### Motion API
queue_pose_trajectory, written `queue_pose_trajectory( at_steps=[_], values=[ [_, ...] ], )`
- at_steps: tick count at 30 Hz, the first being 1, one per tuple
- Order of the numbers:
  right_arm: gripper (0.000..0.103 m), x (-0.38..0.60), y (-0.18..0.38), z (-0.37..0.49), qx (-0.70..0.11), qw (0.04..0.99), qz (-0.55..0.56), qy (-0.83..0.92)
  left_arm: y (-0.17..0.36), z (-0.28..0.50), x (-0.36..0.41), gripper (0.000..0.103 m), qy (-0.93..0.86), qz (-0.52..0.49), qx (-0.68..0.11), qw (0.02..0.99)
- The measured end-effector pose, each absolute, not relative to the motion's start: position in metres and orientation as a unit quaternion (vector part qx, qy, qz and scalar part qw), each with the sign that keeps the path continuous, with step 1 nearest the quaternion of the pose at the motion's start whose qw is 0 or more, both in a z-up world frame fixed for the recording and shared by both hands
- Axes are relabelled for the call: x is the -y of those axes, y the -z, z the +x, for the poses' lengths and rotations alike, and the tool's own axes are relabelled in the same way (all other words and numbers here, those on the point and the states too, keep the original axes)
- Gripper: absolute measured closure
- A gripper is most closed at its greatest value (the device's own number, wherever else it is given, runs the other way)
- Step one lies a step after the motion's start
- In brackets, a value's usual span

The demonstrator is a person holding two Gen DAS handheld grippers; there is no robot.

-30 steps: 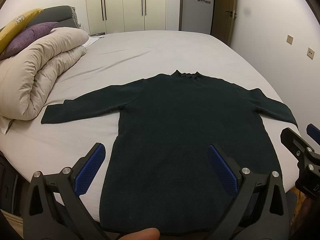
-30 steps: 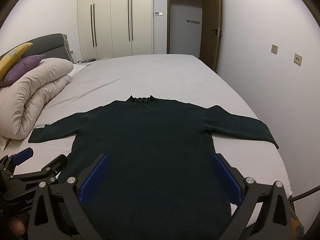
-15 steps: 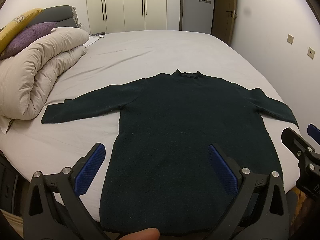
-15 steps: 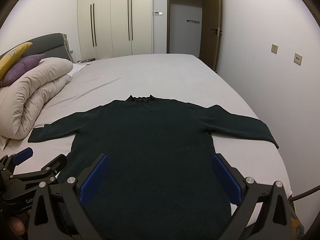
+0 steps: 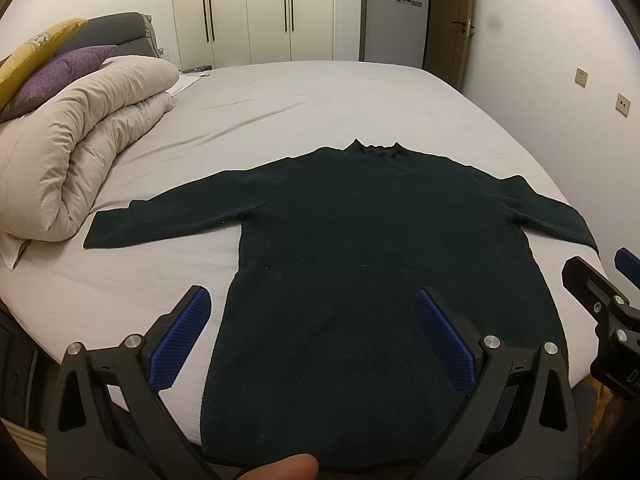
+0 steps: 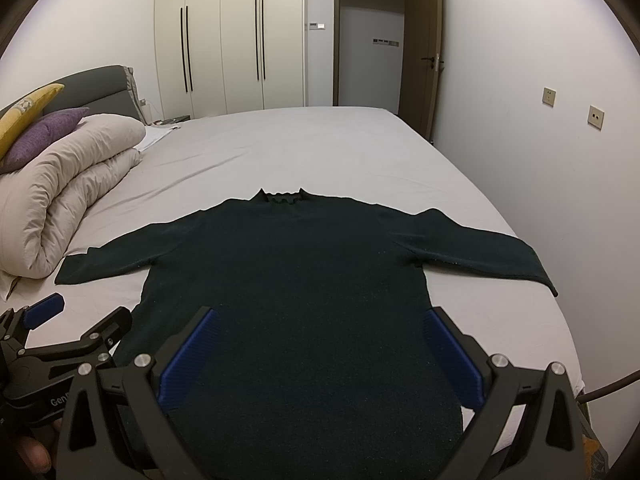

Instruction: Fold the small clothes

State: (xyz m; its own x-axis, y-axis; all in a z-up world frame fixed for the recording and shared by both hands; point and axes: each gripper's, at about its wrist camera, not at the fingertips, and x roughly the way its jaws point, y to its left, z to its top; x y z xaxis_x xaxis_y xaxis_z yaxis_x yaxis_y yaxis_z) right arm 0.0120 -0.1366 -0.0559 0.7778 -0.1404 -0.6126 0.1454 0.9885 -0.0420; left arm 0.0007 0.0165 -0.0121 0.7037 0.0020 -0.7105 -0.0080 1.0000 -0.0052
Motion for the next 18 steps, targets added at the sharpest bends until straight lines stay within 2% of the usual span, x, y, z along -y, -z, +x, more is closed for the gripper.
queue_pose_trajectory(
  at_steps=[18],
  values=[
    [0.0,0.1377,0.0562,0.0118,-0.326,0.942,0.004,0.076,0.013,0.0036,-0.0108,0.0,-0.005,-0.001,-0.384,0.924]
  ],
)
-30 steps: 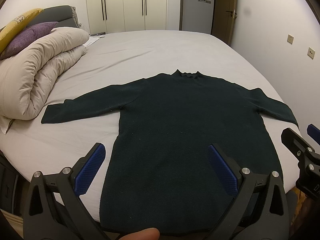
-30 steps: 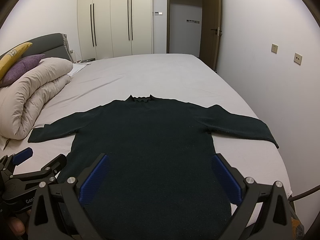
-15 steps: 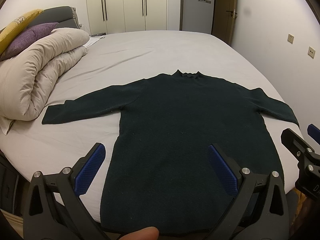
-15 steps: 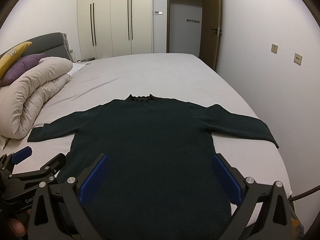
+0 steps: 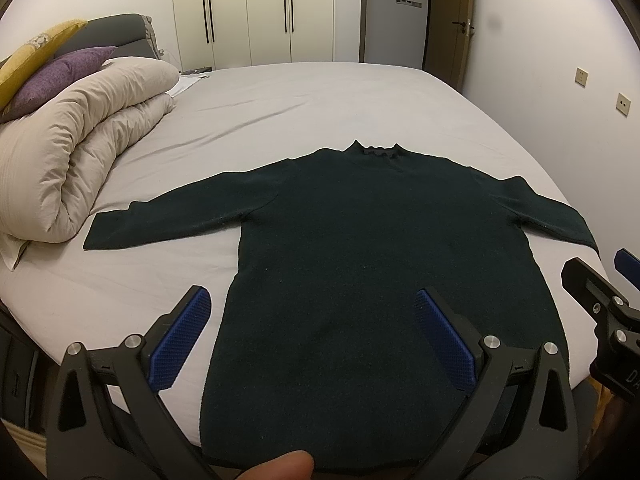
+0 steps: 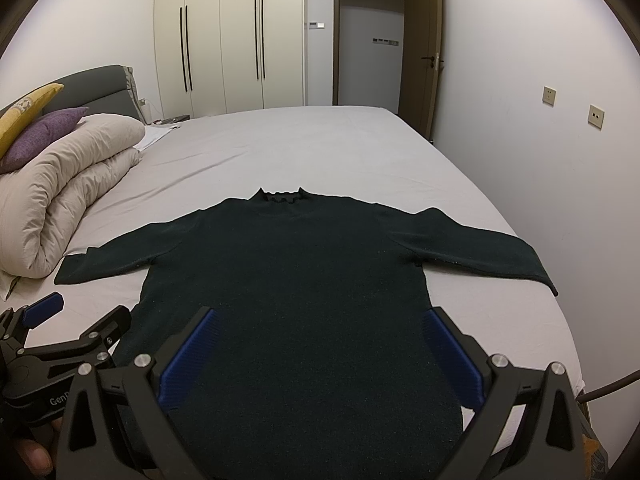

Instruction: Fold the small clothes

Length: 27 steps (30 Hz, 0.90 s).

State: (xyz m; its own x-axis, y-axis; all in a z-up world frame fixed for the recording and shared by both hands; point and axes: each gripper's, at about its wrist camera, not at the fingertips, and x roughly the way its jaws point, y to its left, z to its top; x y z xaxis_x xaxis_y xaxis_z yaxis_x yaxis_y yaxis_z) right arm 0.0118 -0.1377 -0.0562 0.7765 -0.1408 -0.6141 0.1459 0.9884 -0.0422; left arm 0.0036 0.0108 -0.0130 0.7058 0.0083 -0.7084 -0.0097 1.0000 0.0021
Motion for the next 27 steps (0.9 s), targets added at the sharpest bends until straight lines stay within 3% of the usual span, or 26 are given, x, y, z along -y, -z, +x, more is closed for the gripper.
queue_pose_trajectory(
  at_steps=[27],
  values=[
    [0.0,0.1388,0.0607,0.013,-0.328,0.942,0.005,0.076,0.0197,0.0078,-0.0028,0.0,-0.017,0.015,-0.382,0.924]
  ],
)
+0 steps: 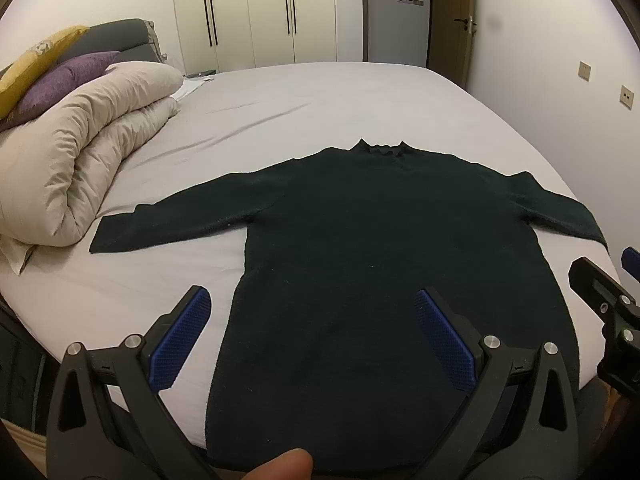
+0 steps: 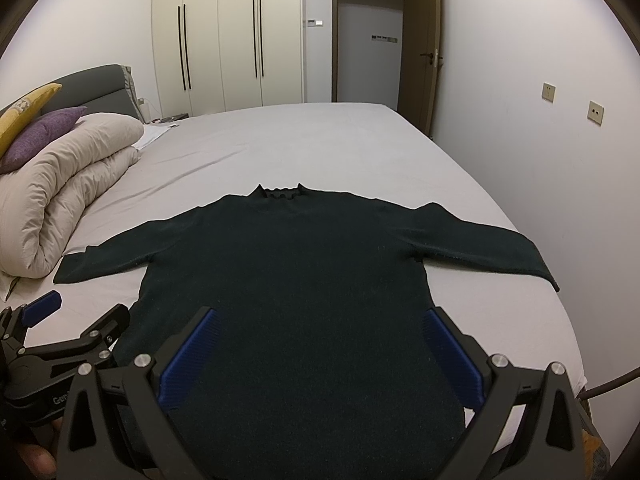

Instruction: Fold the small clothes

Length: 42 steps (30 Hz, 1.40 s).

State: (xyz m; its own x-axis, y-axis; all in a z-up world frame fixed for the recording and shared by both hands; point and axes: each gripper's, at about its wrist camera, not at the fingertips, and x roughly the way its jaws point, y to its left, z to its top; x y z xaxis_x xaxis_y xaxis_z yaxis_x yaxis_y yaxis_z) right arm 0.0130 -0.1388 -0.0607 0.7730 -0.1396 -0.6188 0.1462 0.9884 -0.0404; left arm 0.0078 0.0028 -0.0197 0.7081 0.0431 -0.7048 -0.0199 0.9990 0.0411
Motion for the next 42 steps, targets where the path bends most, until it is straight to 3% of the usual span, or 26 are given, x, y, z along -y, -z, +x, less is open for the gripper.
queue_pose_trajectory(
  at_steps=[13,18,28,32,36,42],
  values=[
    [0.0,0.147,0.068,0.011,-0.333,0.94,0.01,0.074,0.03,0.014,-0.007,0.0,-0.011,0.007,-0.386,0.922],
    [0.0,0.145,0.074,0.016,-0.338,0.938,0.013,0.07,0.047,0.028,-0.032,0.0,0.021,-0.06,-0.413,0.908],
    [0.0,0.13,0.085,0.045,-0.35,0.936,0.008,0.027,0.07,0.058,-0.081,0.0,0.064,-0.081,-0.418,0.902],
    [0.0,0.123,0.088,0.061,-0.357,0.934,0.006,0.002,0.081,0.079,-0.162,0.0,0.031,-0.197,-0.428,0.882],
    [0.003,0.12,0.092,0.081,-0.368,0.929,0.037,-0.033,0.105,0.097,-0.282,0.0,0.01,-0.383,-0.38,0.842],
    [0.012,0.106,0.106,0.122,-0.397,0.911,0.078,-0.081,0.154,0.11,-0.404,0.0,-0.02,-0.551,-0.3,0.779]
  ],
)
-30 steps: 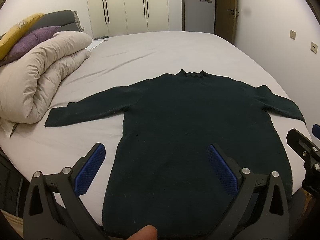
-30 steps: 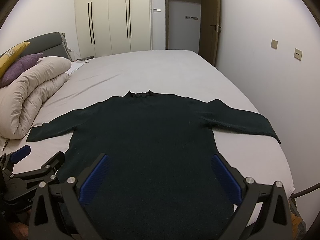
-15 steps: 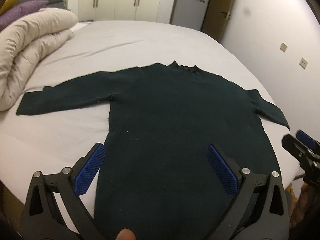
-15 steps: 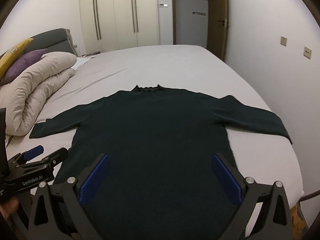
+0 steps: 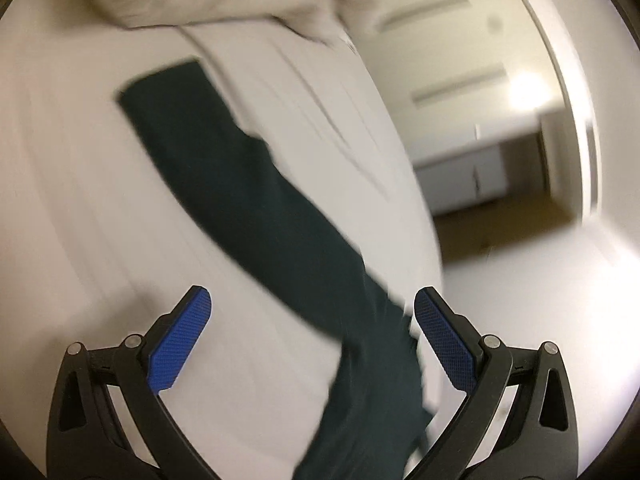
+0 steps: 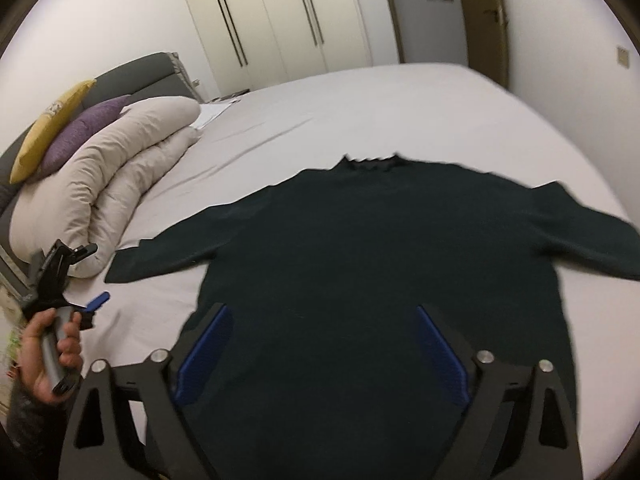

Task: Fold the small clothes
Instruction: 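Grasp the sweater sleeve cuff with the left tool and lift it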

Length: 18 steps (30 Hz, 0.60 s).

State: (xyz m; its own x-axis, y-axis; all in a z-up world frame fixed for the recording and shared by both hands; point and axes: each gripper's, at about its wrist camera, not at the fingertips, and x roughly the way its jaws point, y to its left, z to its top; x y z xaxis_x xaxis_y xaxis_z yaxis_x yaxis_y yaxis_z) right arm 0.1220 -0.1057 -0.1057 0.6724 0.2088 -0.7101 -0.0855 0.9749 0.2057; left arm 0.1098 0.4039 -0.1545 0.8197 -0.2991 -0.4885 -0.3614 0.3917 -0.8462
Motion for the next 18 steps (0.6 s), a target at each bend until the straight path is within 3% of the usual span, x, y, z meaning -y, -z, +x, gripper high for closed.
queue_pose_trajectory(
  at_steps=[5,12,15,17,18],
  values=[
    [0.018,0.089,0.117,0.15,-0.415,0.897,0.104,-0.109,0.2,0.129,-0.452,0.001,-0.022,-0.641,-0.284,0.713],
    [0.019,0.072,0.128,0.168,-0.423,0.889,0.116,-0.132,0.216,0.166,-0.473,0.004,-0.005,-0.658,-0.258,0.707],
    [0.02,0.07,0.131,0.17,-0.421,0.887,0.124,-0.14,0.221,0.173,-0.481,0.019,-0.004,-0.677,-0.231,0.699],
    [0.02,0.07,0.131,0.169,-0.417,0.889,0.126,-0.142,0.23,0.17,-0.484,0.049,-0.008,-0.686,-0.225,0.692],
    [0.021,0.071,0.131,0.17,-0.416,0.889,0.127,-0.142,0.236,0.17,-0.488,0.059,-0.016,-0.693,-0.228,0.683]
  ],
)
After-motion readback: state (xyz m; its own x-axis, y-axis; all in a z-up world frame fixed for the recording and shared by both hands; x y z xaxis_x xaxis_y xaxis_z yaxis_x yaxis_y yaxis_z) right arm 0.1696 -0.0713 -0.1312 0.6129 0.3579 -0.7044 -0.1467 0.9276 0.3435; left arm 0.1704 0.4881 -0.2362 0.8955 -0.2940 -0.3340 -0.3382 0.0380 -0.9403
